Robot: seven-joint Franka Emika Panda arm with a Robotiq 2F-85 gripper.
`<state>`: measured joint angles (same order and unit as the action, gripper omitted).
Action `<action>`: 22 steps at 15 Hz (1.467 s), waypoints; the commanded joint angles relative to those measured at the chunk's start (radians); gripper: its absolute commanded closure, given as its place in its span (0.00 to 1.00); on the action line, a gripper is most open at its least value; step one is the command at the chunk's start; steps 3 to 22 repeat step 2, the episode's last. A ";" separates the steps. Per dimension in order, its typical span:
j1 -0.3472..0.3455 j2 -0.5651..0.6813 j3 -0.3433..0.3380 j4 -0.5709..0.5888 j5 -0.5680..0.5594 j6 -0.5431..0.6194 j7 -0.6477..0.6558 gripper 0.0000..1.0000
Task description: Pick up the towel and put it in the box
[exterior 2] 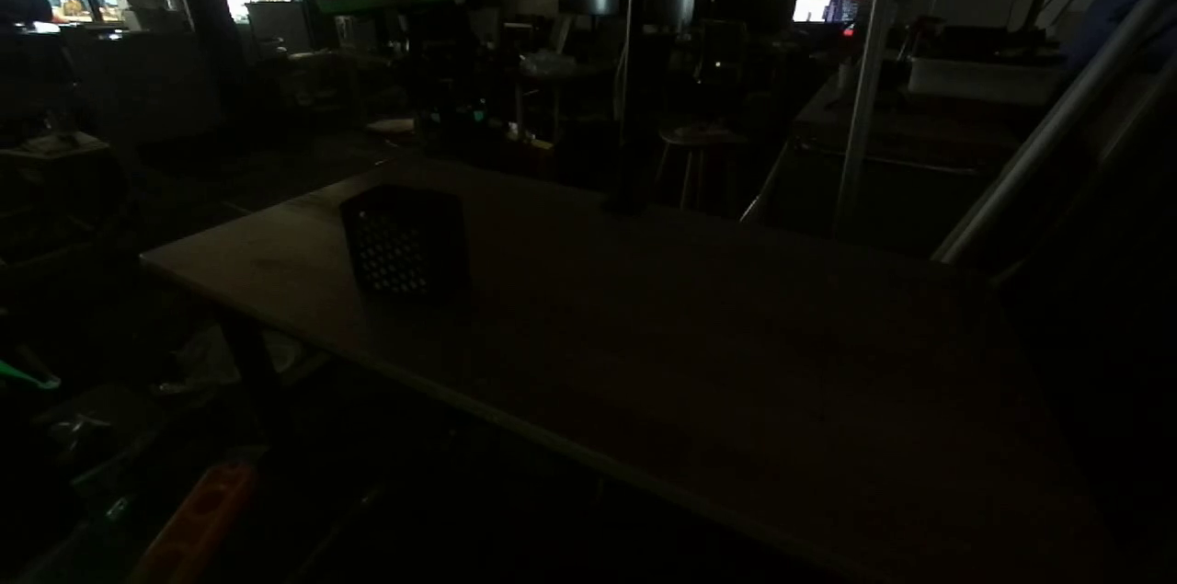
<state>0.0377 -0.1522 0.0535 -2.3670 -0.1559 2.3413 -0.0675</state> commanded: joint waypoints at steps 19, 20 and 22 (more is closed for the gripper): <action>0.002 0.000 -0.002 0.002 0.000 -0.003 0.000 0.63; 0.002 0.000 -0.002 0.002 0.000 -0.003 0.000 0.63; 0.002 0.000 -0.002 0.002 0.000 -0.003 0.000 0.63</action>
